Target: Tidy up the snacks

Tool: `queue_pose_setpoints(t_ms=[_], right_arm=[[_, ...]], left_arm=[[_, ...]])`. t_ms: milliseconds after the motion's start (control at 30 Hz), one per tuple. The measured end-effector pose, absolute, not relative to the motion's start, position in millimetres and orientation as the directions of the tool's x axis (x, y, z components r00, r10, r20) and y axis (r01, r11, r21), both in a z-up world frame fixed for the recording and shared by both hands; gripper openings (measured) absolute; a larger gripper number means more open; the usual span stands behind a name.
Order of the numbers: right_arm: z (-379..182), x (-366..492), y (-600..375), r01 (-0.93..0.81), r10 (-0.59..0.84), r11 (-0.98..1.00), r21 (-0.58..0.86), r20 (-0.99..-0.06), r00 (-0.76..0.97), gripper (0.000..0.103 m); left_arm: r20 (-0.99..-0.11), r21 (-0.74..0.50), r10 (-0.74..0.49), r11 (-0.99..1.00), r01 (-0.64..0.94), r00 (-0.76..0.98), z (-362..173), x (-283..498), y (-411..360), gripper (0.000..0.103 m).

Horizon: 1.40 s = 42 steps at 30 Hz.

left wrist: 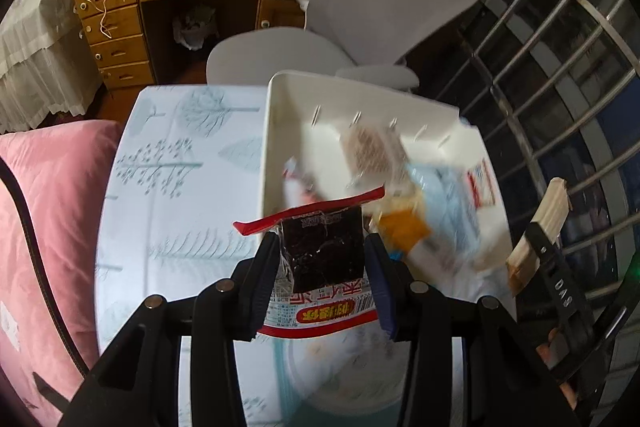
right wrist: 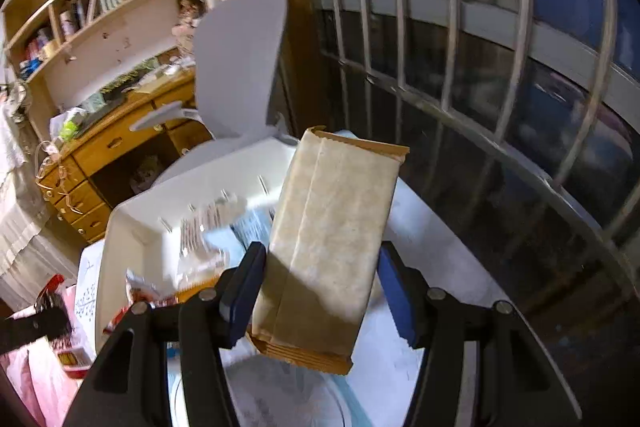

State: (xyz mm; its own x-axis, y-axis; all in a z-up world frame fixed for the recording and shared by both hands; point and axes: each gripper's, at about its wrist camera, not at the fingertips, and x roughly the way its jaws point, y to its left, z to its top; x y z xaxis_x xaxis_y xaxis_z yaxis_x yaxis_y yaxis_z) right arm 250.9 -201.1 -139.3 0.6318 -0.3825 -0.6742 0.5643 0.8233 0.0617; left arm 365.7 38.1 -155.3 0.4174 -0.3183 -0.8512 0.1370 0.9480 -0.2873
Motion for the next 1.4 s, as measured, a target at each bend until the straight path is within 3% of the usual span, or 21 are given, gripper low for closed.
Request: queue_pose_setpoints(t_ms=[100,167,267,300,367,400,567,1033,1300,1400], right_arm=[[-144,264,-212,0.513,-0.347,0.856,0.065,-0.663,0.664,0.055],[-149,272,-218,0.470,-0.310,0.879,0.076,-0.658,0.686,0.041],[-153,283,-221,0.390,-0.266,0.919,0.057,-0.641,0.720,0.041],[-155,286,-223,0.373,-0.247,0.926,0.064,-0.646,0.723,0.041],[-160,290,-228,0.348,-0.189,0.931,0.115,-0.661,0.726,0.041],[-161,291,-230,0.337,-0.169,0.932,0.131,-0.666,0.727,0.041],[-164,292,-228,0.305,-0.140,0.944,0.129,-0.679,0.720,0.042],[-112,164,-166,0.370,-0.167,0.918,0.140,-0.711,0.684,0.082],[-115,80,-132,0.424,-0.133,0.897,0.129,-0.834,0.535,0.084],[-105,58,-121,0.408,-0.121,0.906,0.112,-0.856,0.502,0.093]], left_arm=[[-0.834,-0.290,-0.317,0.948,0.129,0.453,-158,375,24,0.042],[-0.818,-0.291,-0.316,0.948,0.129,0.481,-162,382,14,0.042],[-0.808,-0.294,-0.316,0.948,0.125,0.498,-168,387,5,0.043],[-0.804,-0.297,-0.316,0.947,0.121,0.503,-169,388,3,0.046],[-0.803,-0.297,-0.306,0.949,0.101,0.511,-171,390,0,0.073],[-0.806,-0.291,-0.294,0.953,0.089,0.514,-171,390,-1,0.077],[-0.846,-0.227,-0.236,0.971,0.076,0.478,-177,383,-6,0.079],[-0.846,-0.278,-0.315,0.949,0.148,0.430,-121,246,60,0.082],[-0.865,-0.259,-0.318,0.945,0.199,0.389,-95,154,88,0.082],[-0.867,-0.252,-0.312,0.947,0.200,0.387,-87,132,92,0.082]])
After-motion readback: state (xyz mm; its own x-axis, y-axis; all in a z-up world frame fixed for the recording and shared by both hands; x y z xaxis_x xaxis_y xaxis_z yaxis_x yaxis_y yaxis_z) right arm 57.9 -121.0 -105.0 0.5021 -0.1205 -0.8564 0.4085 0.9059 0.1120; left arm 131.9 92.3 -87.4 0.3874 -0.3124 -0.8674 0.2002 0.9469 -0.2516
